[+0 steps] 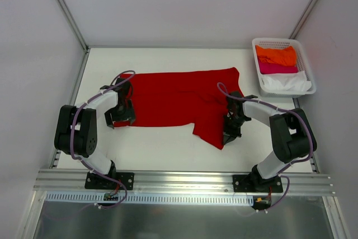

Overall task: Fold and stack the t-shirts
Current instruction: Grap the side of the flattened tshirt closest away from the robot with both arms

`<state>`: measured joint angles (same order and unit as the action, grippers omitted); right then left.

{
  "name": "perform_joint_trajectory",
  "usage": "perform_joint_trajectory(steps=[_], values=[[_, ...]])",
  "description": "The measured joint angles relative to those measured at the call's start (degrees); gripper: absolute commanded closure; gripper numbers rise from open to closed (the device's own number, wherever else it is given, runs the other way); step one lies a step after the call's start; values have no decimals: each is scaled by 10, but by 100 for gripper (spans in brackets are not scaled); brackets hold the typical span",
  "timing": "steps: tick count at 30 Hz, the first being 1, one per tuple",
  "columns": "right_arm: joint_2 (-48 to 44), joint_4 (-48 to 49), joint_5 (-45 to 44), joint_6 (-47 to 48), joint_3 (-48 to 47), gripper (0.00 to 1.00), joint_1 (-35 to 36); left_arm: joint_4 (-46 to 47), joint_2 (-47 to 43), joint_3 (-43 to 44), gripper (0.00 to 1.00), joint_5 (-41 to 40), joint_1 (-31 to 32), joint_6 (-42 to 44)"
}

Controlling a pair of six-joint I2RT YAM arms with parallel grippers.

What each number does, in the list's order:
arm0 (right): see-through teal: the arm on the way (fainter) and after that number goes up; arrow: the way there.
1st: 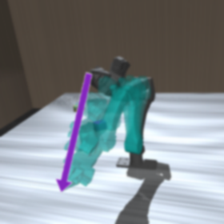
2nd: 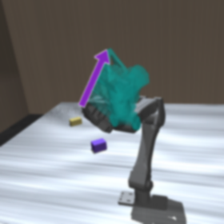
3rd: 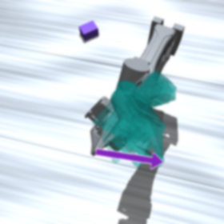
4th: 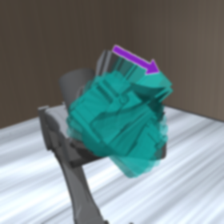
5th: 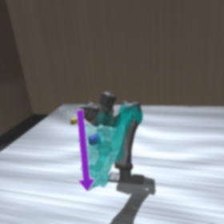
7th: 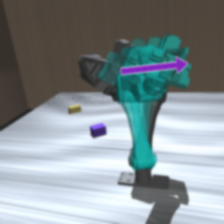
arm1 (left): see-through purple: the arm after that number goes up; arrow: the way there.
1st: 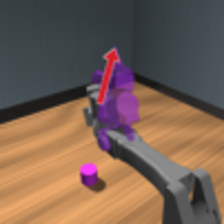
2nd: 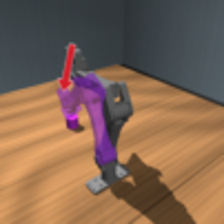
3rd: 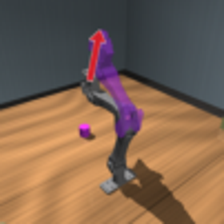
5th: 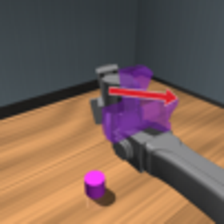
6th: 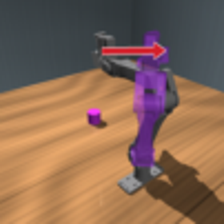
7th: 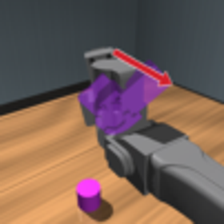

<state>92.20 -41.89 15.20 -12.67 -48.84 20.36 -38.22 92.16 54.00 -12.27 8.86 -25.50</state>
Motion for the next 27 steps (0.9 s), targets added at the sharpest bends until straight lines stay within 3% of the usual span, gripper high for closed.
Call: perform_joint_trajectory(steps=[2, 10, 25, 27], values=[[0, 0, 0, 0, 0, 99, 0, -9, 0, 2, 13, -14, 0, 1], [0, -2, 0, 1, -1, 99, 0, -56, -10, 33, 5, -76, -5, 3], [2, -7, 1, 2, -8, 100, 0, -27, 12, 6, 7, -1, -45, -3], [2, -9, 1, 2, -10, 100, 0, -19, 8, 0, 11, 16, -53, -3]])
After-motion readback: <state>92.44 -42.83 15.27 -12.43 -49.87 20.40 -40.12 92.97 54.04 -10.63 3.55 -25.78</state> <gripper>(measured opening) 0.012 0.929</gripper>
